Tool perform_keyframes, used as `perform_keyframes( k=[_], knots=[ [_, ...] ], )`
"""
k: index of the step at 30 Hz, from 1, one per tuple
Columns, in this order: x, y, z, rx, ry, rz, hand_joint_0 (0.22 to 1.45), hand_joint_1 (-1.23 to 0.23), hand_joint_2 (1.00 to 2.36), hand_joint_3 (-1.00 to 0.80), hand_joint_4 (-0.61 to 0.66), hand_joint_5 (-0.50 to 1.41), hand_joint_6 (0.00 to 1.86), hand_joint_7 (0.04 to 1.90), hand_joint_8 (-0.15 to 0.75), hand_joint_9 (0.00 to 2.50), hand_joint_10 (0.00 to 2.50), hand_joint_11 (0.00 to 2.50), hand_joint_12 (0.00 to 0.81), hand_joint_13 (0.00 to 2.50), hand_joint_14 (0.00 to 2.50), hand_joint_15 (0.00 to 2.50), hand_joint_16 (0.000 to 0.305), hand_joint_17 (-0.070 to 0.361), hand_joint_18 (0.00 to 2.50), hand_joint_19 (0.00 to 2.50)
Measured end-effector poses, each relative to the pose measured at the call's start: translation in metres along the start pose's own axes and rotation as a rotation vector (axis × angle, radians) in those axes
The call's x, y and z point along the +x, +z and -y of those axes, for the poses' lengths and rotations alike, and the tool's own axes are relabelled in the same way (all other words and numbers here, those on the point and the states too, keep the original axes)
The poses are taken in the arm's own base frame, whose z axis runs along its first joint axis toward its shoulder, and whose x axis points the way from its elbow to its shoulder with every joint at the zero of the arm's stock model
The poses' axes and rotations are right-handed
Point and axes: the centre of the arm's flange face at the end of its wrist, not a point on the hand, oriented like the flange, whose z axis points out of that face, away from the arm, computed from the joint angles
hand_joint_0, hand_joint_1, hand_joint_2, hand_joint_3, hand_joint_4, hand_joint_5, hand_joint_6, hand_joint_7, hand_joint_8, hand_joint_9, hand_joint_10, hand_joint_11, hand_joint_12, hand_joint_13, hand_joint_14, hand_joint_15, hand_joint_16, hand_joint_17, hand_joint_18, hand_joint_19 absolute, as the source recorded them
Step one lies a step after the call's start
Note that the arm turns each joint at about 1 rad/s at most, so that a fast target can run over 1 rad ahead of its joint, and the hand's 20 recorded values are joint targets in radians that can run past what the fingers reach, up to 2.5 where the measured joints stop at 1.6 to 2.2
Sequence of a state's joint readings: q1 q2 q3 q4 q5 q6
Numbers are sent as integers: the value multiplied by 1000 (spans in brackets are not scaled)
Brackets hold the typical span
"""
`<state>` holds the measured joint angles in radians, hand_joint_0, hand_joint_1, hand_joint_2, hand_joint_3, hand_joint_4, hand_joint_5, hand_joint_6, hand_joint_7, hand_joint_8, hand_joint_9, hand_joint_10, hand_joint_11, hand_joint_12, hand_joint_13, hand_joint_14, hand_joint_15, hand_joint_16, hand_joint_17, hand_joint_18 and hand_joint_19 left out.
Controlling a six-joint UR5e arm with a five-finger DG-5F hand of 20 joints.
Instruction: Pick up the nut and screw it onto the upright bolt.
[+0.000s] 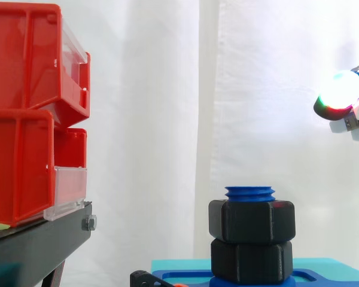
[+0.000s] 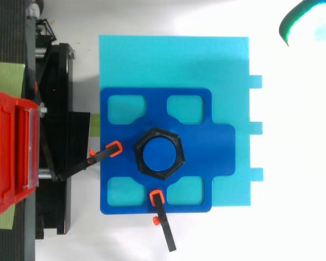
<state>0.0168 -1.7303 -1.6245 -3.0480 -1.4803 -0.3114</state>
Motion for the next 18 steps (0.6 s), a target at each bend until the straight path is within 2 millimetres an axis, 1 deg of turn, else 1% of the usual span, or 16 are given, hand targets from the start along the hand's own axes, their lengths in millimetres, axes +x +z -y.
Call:
perform_keyframes(
  k=[3, 6, 9, 12, 15, 18],
  knots=[
    [0, 0, 0, 0, 0, 0, 474, -449, 1000, -500, 150, -243, 502, 689, 211, 8, 0, 0, 334, 0, 0, 0, 46, 103, 0, 0],
    [0, 0, 0, 0, 0, 0, 474, -452, 1000, -500, 157, -244, 502, 739, 211, 10, 0, 0, 333, 0, 0, 0, 45, 102, 0, 0],
    [0, 0, 0, 0, 0, 0, 475, -455, 1000, -500, 148, -242, 502, 705, 215, 20, 0, 0, 334, 0, 0, 0, 46, 102, 0, 0],
    [0, 0, 0, 0, 0, 0, 476, -450, 1000, -500, 146, -244, 502, 753, 216, 9, 0, 0, 335, 0, 0, 0, 45, 101, 0, 0],
    [0, 0, 0, 0, 0, 0, 476, -449, 1000, -500, 139, -241, 502, 718, 216, 17, 0, 0, 336, 0, 0, 0, 45, 102, 0, 0],
    [0, 0, 0, 0, 0, 0, 477, -450, 1000, -500, 142, -243, 502, 763, 215, 9, 0, 0, 334, 0, 0, 0, 45, 101, 0, 0]
  ],
)
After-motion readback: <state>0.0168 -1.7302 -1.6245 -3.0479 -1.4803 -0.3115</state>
